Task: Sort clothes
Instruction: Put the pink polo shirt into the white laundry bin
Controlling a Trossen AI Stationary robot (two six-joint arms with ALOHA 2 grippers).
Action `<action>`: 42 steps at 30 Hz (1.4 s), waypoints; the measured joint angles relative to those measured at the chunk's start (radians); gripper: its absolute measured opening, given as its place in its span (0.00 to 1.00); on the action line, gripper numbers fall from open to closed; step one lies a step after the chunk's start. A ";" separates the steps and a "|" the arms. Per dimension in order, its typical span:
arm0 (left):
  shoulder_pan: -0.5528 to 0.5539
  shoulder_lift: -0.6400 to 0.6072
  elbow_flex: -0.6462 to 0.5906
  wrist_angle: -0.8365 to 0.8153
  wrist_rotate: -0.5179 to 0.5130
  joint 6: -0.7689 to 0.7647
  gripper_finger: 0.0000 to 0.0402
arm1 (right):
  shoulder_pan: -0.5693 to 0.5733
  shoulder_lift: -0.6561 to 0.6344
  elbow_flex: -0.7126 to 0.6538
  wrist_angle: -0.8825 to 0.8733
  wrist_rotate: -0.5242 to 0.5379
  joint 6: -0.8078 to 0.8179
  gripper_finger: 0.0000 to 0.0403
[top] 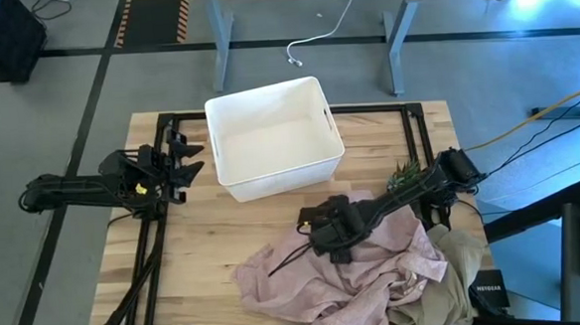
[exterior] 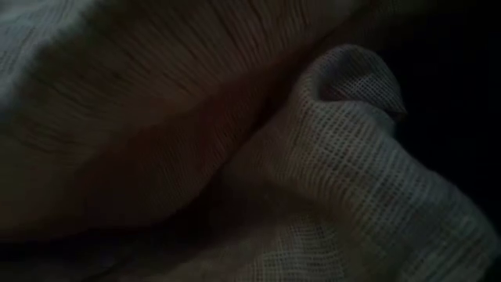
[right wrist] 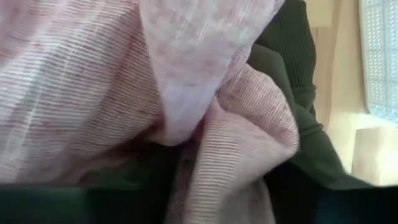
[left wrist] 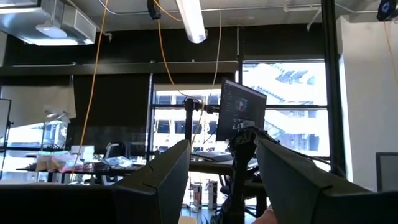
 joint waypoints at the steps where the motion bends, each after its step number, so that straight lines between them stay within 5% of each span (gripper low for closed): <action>1: 0.000 0.000 0.000 0.000 0.000 0.001 0.46 | 0.000 0.000 0.008 -0.006 0.002 -0.017 0.41; 6: 0.000 0.000 0.000 0.000 0.000 0.001 0.46 | 0.009 -0.040 0.086 -0.020 0.031 -0.080 0.04; 18: 0.000 0.000 0.000 0.012 -0.002 -0.007 0.46 | 0.000 -0.201 0.381 -0.004 0.400 -0.207 0.04; 25: 0.000 0.000 0.000 0.012 -0.002 -0.007 0.46 | -0.037 -0.215 0.594 0.184 0.576 -0.489 0.03; 34: 0.000 0.000 0.000 0.010 -0.002 -0.019 0.46 | -0.256 -0.215 0.682 0.835 0.434 -0.942 0.03; 42: 0.000 0.000 0.000 0.010 -0.002 -0.027 0.46 | -0.538 -0.156 0.683 1.375 -0.066 -0.882 0.03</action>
